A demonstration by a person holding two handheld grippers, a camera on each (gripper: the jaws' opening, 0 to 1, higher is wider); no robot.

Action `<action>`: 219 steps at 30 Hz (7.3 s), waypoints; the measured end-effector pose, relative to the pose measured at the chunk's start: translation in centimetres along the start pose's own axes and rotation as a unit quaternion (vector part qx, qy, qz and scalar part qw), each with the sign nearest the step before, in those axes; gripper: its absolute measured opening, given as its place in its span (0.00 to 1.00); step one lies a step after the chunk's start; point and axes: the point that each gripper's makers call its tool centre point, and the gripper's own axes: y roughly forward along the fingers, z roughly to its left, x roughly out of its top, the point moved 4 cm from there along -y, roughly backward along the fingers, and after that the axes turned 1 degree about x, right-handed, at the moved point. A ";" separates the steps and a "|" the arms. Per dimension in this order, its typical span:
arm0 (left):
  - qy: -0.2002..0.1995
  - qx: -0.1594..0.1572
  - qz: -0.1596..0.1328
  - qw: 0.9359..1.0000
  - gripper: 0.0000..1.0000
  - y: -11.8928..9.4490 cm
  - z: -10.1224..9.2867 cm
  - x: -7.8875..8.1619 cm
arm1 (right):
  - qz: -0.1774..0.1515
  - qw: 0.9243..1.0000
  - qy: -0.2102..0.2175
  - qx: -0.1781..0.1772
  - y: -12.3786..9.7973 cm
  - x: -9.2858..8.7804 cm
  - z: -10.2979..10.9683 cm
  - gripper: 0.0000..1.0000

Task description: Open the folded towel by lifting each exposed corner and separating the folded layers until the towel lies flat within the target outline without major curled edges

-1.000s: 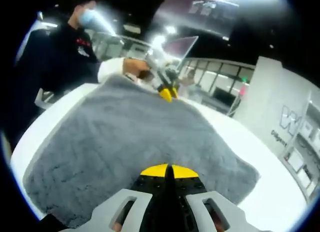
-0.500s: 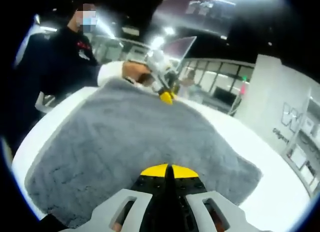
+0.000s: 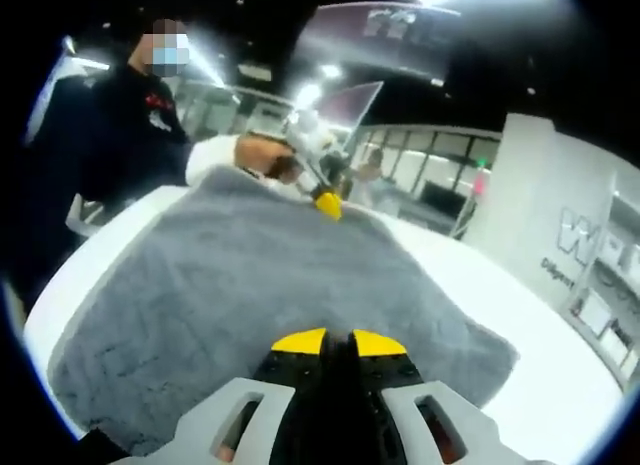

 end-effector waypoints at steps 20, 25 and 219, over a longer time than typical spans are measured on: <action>0.202 0.002 -0.094 0.975 0.02 -0.3 -4.6 3.9 | -0.077 0.990 0.115 -0.020 -0.5 1.9 -1.9 0.18; 0.263 0.048 -0.090 0.959 0.02 -0.1 -5.0 4.4 | -0.100 0.982 0.157 -0.033 -0.3 2.5 -2.7 0.31; 0.217 0.074 0.031 0.973 0.01 -2.8 -6.2 5.2 | -0.168 0.864 0.471 -0.062 2.6 4.2 -8.2 0.00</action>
